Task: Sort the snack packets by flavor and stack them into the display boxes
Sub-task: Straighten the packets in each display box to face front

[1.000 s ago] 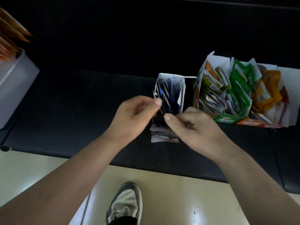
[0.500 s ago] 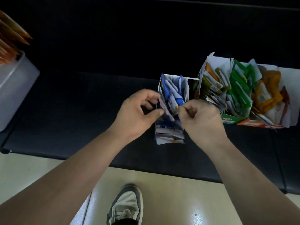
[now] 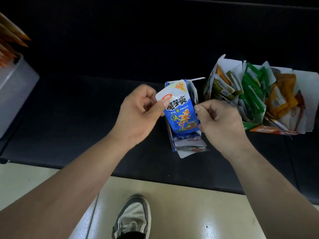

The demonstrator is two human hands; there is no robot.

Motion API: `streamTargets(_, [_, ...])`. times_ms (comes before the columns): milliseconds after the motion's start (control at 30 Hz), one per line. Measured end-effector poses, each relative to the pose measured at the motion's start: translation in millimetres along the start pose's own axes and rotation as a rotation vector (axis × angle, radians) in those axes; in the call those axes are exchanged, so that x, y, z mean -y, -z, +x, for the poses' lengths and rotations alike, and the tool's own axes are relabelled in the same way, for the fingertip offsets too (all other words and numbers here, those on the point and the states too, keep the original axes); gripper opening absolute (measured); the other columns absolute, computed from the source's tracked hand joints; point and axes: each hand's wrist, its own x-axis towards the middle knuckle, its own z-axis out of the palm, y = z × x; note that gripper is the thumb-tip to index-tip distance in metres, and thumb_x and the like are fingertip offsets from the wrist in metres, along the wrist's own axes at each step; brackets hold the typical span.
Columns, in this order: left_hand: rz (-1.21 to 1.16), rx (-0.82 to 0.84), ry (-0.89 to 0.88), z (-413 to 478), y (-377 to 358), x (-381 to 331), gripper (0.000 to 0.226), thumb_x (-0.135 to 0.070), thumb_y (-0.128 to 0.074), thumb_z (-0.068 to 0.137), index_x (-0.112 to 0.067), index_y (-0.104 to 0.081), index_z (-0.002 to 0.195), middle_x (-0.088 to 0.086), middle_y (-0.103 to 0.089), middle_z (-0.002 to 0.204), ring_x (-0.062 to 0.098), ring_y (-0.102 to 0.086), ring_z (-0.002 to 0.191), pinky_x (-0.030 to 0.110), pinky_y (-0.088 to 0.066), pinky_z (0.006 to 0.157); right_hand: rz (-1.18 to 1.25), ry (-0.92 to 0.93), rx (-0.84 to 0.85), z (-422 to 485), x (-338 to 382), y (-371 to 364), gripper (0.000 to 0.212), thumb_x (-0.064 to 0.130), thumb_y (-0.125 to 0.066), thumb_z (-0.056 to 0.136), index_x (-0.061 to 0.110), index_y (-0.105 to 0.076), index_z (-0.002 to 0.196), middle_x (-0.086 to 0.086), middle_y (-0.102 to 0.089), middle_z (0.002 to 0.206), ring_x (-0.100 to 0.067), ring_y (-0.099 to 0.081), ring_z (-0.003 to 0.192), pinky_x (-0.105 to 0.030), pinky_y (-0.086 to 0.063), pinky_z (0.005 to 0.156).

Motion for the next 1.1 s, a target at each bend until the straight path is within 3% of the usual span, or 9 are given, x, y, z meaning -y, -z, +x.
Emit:
streamTargets(100, [0.004, 0.031, -0.041, -7, 0, 6, 0.008, -0.021, -0.072, 0.097, -0.020, -0.064, 0.097, -0.004, -0.077, 0.087, 0.008, -0.072, 0.076, 0.025, -0.059, 0.066, -0.001, -0.001, -0.003, 0, -1, 1, 0.018, 0.025, -0.064, 0.102, 0.027, -0.069, 0.085, 0.020, -0.067, 0.068, 0.002, -0.062, 0.062, -0.010, -0.046, 0.057])
streamTargets(167, [0.066, 0.093, -0.138, -13, 4, 10, 0.008, -0.021, -0.071, 0.097, -0.028, -0.069, 0.100, -0.010, -0.074, 0.086, 0.007, -0.066, 0.072, 0.021, -0.053, 0.063, -0.009, 0.005, 0.014, -1, 1, 3, 0.017, 0.025, -0.064, 0.102, 0.028, -0.069, 0.086, 0.015, -0.068, 0.069, 0.001, -0.063, 0.065, -0.011, -0.047, 0.059])
streamTargets(267, [0.267, 0.221, -0.353, -22, 8, 16, 0.012, -0.021, -0.068, 0.099, -0.023, -0.076, 0.109, -0.015, -0.069, 0.090, 0.006, -0.064, 0.083, 0.017, -0.049, 0.071, 0.000, 0.058, 0.006, -1, 4, 6, 0.014, 0.024, -0.063, 0.102, 0.027, -0.069, 0.090, 0.004, -0.070, 0.076, -0.008, -0.068, 0.074, -0.022, -0.055, 0.067])
streamTargets(367, [0.455, 0.318, -0.471, -27, 1, 29, 0.018, -0.023, -0.069, 0.099, -0.023, -0.078, 0.114, -0.016, -0.071, 0.107, 0.009, -0.063, 0.099, 0.031, -0.054, 0.083, 0.022, 0.114, -0.047, 1, 10, 9, 0.011, 0.026, -0.061, 0.104, 0.027, -0.066, 0.094, 0.001, -0.068, 0.077, -0.014, -0.068, 0.073, -0.029, -0.060, 0.067])
streamTargets(533, [0.335, 0.405, -0.186, -33, -5, 39, 0.040, -0.016, -0.052, 0.091, -0.024, -0.078, 0.120, -0.019, -0.070, 0.122, 0.005, -0.058, 0.122, 0.029, -0.048, 0.105, 0.001, 0.130, -0.080, 1, 11, 10, 0.016, 0.027, -0.055, 0.106, 0.031, -0.055, 0.091, 0.006, -0.064, 0.080, -0.015, -0.070, 0.077, -0.033, -0.059, 0.066])
streamTargets(600, [0.226, 0.325, -0.102, -34, -7, 36, 0.039, -0.017, -0.050, 0.091, -0.021, -0.079, 0.117, -0.021, -0.072, 0.112, 0.004, -0.062, 0.116, 0.026, -0.049, 0.102, 0.016, 0.117, -0.073, -2, 10, 10, 0.015, 0.029, -0.051, 0.107, 0.031, -0.052, 0.092, 0.004, -0.064, 0.087, -0.020, -0.071, 0.084, -0.045, -0.060, 0.070])
streamTargets(733, [0.159, 0.168, -0.060, -27, -14, 25, 0.031, -0.009, -0.067, 0.097, -0.026, -0.074, 0.122, -0.021, -0.070, 0.100, -0.010, -0.062, 0.080, 0.011, -0.049, 0.068, 0.016, 0.169, -0.131, -6, 14, 14, 0.011, 0.030, -0.045, 0.109, 0.029, -0.048, 0.098, -0.004, -0.064, 0.096, -0.026, -0.069, 0.094, -0.053, -0.059, 0.072])
streamTargets(967, [0.225, 0.239, -0.081, -14, -16, 18, 0.054, -0.005, -0.069, 0.094, -0.031, -0.059, 0.140, -0.019, -0.062, 0.121, -0.014, -0.056, 0.078, 0.006, -0.044, 0.063, -0.029, 0.344, -0.063, -14, 13, 28, 0.012, 0.034, -0.040, 0.109, 0.026, -0.046, 0.102, 0.011, -0.054, 0.092, -0.024, -0.068, 0.098, -0.053, -0.059, 0.059])
streamTargets(1100, [0.289, 0.279, -0.092, -20, -10, 21, 0.065, -0.011, -0.073, 0.093, -0.035, -0.050, 0.149, -0.032, -0.055, 0.117, -0.021, -0.052, 0.072, 0.003, -0.041, 0.066, 0.053, 0.325, -0.081, -21, 11, 35, 0.017, 0.039, -0.041, 0.102, 0.023, -0.046, 0.102, 0.022, -0.054, 0.089, -0.006, -0.069, 0.100, -0.036, -0.065, 0.063])
